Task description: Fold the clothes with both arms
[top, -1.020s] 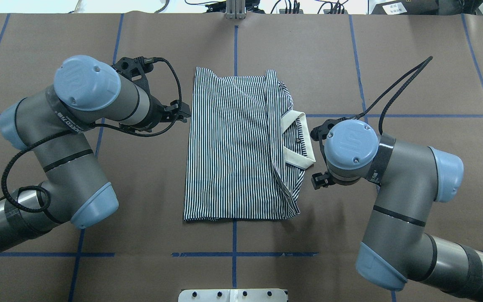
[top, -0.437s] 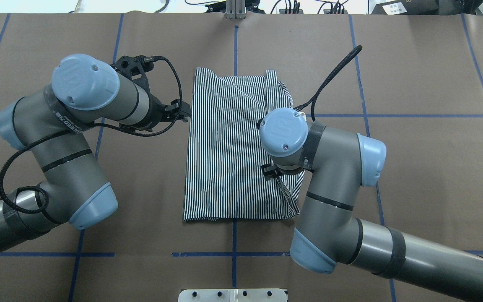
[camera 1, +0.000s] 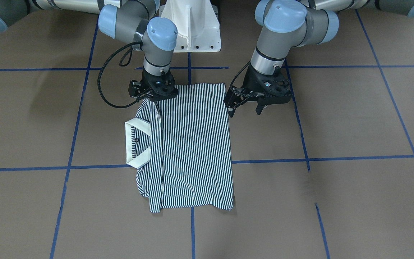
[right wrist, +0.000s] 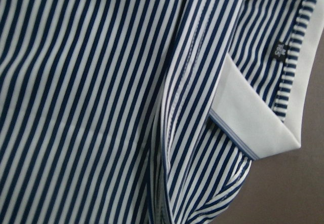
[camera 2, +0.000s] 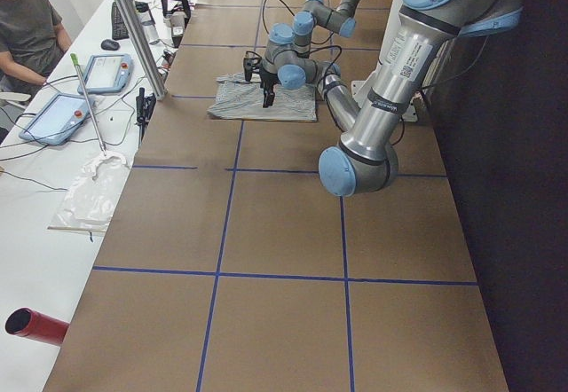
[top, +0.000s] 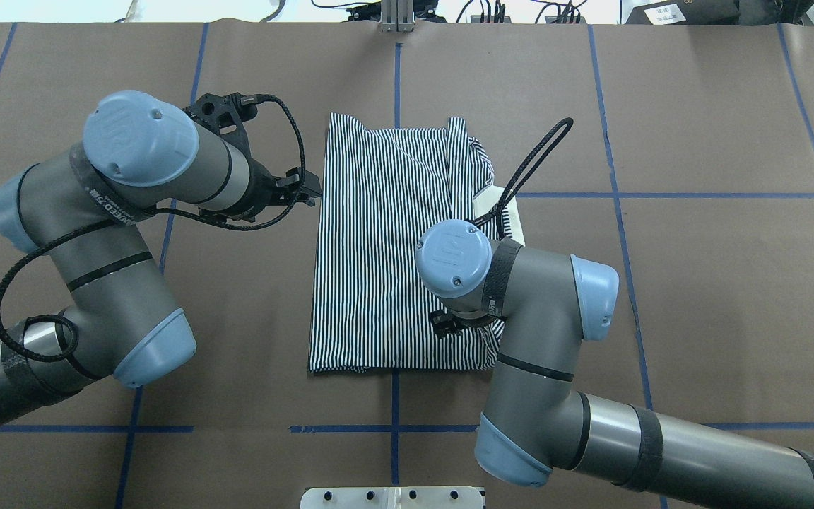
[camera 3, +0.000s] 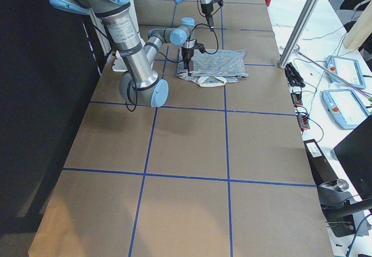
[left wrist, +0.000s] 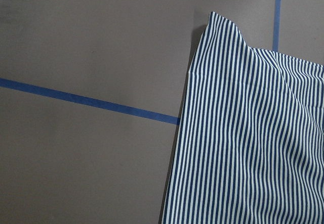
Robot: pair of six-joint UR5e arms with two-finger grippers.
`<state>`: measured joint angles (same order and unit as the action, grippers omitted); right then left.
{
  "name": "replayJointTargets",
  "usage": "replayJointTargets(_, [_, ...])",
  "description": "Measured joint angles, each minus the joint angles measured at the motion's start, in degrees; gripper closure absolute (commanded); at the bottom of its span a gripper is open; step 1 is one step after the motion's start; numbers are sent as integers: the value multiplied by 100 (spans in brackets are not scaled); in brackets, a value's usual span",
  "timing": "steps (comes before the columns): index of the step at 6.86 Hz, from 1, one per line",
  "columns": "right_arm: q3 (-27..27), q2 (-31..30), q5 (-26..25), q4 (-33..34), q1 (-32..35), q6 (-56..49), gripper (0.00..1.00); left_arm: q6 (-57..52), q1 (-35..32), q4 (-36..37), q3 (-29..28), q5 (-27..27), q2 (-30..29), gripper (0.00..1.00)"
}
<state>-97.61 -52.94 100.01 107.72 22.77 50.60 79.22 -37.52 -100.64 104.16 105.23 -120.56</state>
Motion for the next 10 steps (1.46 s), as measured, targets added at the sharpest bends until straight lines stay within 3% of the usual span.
replayJointTargets(4, [-56,-394,69,10,221,-118,0,23,7,-2,11,30,-43,0])
replayJointTargets(7, [-863,-1351,213,-27,809,-743,0,47,8,5,60,43,-48,0])
replayJointTargets(8, [-958,-1263,361,-21,994,-800,0,44,8,8,82,62,-45,0])
replayJointTargets(9, [-662,-821,456,-42,1093,-797,0,40,8,9,93,71,-45,0])
replayJointTargets(10, [-1,-138,483,-122,1132,-779,0,26,8,9,97,75,-41,0])
